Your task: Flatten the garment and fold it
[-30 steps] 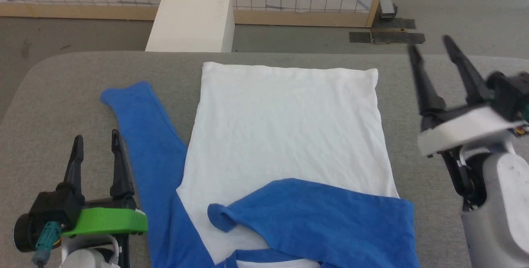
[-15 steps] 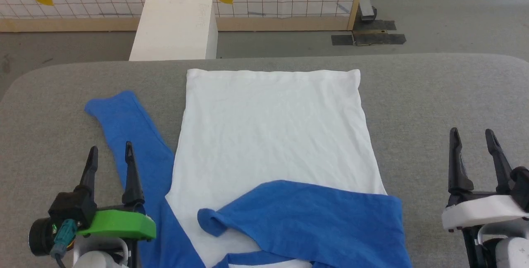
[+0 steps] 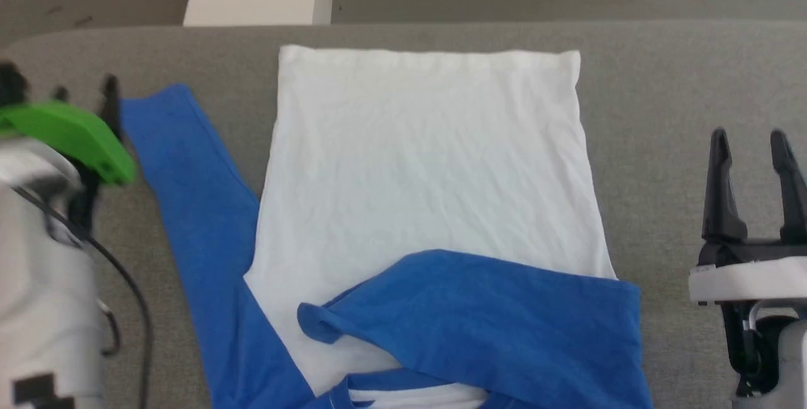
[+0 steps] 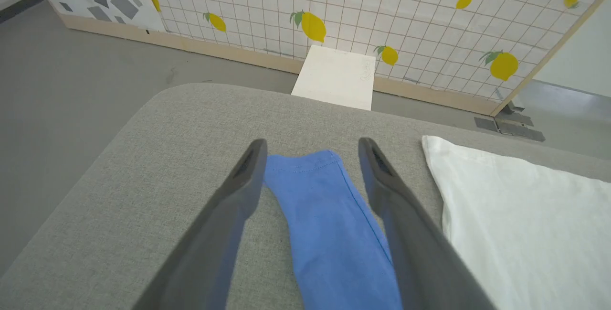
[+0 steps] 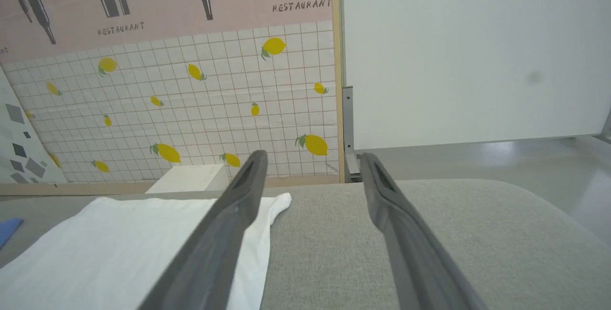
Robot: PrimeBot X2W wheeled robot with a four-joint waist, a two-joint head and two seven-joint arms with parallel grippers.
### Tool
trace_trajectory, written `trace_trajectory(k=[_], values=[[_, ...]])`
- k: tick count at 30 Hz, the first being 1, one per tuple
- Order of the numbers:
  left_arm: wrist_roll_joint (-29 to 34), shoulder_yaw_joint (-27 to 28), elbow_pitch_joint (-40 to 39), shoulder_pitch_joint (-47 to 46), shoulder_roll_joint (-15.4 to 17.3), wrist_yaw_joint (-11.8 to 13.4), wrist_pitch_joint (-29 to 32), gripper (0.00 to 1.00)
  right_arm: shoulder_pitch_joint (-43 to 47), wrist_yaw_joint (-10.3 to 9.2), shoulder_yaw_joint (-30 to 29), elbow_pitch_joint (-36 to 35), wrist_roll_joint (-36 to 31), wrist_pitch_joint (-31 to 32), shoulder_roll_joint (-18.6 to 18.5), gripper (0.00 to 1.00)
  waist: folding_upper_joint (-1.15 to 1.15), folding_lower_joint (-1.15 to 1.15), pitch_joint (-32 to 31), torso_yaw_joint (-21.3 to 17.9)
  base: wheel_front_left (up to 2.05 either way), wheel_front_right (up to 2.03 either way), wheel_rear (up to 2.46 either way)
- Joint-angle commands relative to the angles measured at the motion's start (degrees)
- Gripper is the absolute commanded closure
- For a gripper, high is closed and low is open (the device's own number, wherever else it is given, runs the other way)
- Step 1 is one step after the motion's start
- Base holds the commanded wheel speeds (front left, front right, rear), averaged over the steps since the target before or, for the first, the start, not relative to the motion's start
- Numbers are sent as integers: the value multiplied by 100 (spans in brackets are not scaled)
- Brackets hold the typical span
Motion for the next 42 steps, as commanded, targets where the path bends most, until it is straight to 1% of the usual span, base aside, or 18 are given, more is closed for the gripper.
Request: trace_trajectory(k=[1,3,5,7,11,15,20,21,22,24,25,26,28,30,32,35,39,42], values=[[-248,171,239,-545,241,89,613,0,-217,-8,76,-155,14,39,6,0,0,0,902,-161,0,0,0],[-427,310,353,-837,375,145,1049,0,-310,-8,109,-251,39,45,6,0,0,0,1139,-219,0,0,0],[-614,504,446,-1073,526,296,1521,0,-405,-8,131,-332,57,29,7,0,0,0,1382,-285,0,0,0],[-699,582,444,-1156,642,384,1898,0,-459,-8,130,-375,61,11,7,0,0,0,1559,-325,0,0,0],[-744,631,230,-1094,753,545,2406,0,-517,-8,103,-405,47,-15,7,0,0,0,1775,-358,0,0,0],[-792,641,125,-915,783,652,2854,0,-552,-8,74,-403,46,-38,7,0,0,0,1859,-372,0,0,0],[-930,607,143,-713,667,681,3289,0,-572,-8,12,-411,15,-32,7,0,0,0,1893,-322,0,0,0],[-957,616,121,-684,643,676,3267,78,-580,-8,6,-410,6,-28,7,0,0,0,1880,-307,0,0,0],[-976,644,111,-655,620,697,3223,100,-585,-8,2,-406,0,-27,7,0,0,0,1863,-297,0,0,0],[-1059,733,65,-593,562,704,3068,100,-593,-8,-1,-386,0,-29,7,0,0,0,1803,-277,0,0,0],[-1089,825,24,-563,539,746,2882,100,-594,-8,0,-368,0,-37,7,0,0,0,1747,-267,0,0,0],[-1120,871,4,-529,532,734,2792,100,-592,-8,6,-344,5,-42,7,0,0,0,1691,-266,0,0,0],[-1316,1137,-129,-515,450,745,2403,100,-570,-8,14,-269,27,-67,7,0,0,0,1524,-259,0,0,0],[-1438,1354,-319,-415,460,642,1994,100,-537,-8,28,-191,68,-98,7,0,0,0,1358,-271,0,0,0],[-1463,1571,-465,-140,547,521,1585,100,-483,-8,18,-75,145,-153,7,0,0,0,1112,-291,0,0,0],[-1533,1869,-583,199,587,420,1134,100,-353,-8,-64,87,211,-211,7,0,0,0,768,-239,0,0,0],[-1627,2209,-771,683,618,325,814,100,-137,-8,-120,238,218,-244,7,0,0,0,372,-171,0,0,0],[-1649,2424,-939,1116,621,333,791,100,18,-8,-105,323,268,-262,7,0,0,0,108,-142,0,0,0]])
